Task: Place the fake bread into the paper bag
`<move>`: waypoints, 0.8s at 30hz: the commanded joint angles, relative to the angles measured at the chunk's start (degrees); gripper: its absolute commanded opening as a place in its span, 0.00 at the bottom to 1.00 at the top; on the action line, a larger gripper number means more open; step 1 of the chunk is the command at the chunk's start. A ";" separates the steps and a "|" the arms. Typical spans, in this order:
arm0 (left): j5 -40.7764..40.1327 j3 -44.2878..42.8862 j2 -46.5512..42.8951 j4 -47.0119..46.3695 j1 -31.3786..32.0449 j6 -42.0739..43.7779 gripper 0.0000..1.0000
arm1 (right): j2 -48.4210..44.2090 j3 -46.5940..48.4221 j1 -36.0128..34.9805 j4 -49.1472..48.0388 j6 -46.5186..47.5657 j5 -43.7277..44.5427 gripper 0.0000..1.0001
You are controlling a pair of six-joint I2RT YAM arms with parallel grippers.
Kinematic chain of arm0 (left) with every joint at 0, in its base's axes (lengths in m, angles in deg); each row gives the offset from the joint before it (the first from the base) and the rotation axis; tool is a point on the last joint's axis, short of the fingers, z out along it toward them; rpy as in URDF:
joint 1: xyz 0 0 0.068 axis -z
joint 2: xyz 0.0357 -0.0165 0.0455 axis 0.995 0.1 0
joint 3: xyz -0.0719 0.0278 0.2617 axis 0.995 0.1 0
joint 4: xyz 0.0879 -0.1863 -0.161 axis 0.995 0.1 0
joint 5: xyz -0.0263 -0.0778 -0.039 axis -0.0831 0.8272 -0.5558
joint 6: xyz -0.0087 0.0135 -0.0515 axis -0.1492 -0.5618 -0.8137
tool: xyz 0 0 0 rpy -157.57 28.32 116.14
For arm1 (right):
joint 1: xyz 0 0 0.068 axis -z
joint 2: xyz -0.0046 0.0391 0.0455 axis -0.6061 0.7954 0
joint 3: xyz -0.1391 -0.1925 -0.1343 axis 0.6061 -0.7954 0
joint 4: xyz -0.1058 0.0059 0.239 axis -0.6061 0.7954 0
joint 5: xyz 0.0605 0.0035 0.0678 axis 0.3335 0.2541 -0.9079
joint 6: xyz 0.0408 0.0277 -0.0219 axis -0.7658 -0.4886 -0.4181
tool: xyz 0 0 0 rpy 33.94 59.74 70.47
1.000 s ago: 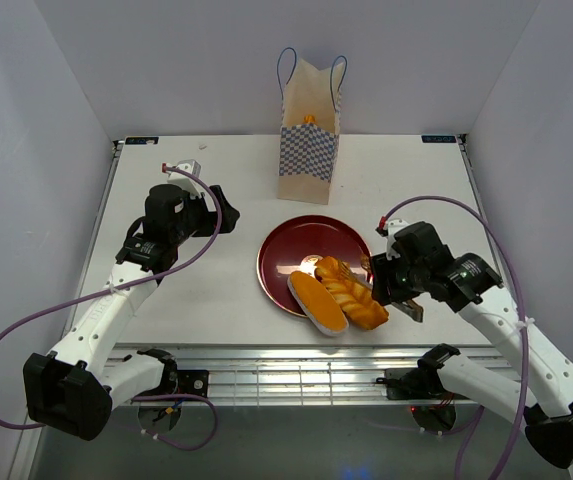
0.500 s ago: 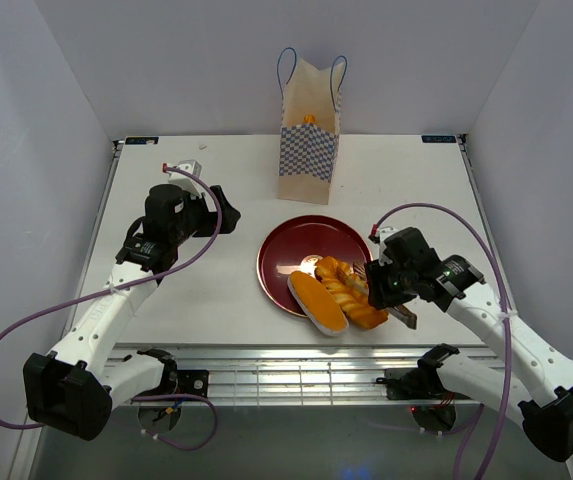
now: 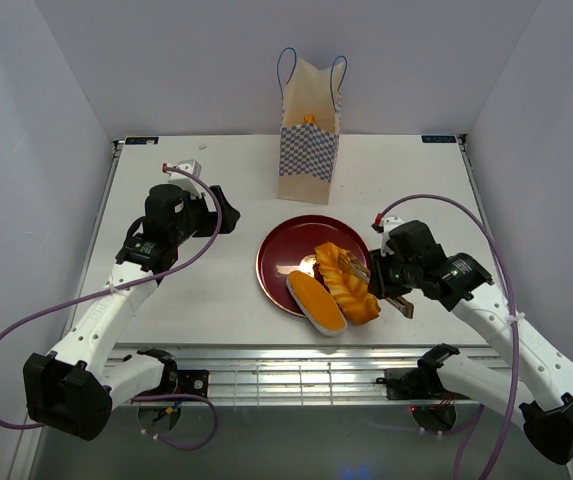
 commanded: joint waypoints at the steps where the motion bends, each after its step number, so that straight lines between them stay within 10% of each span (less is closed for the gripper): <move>1: 0.35 -1.83 -0.54 -0.21 0.10 -0.01 0.94 | -2.48 5.04 -0.22 -6.03 -1.57 4.00 0.24; 24: 0.09 -1.83 -0.19 -0.21 0.10 -0.10 0.95 | 15.71 36.06 -0.30 -21.06 0.36 -0.11 0.24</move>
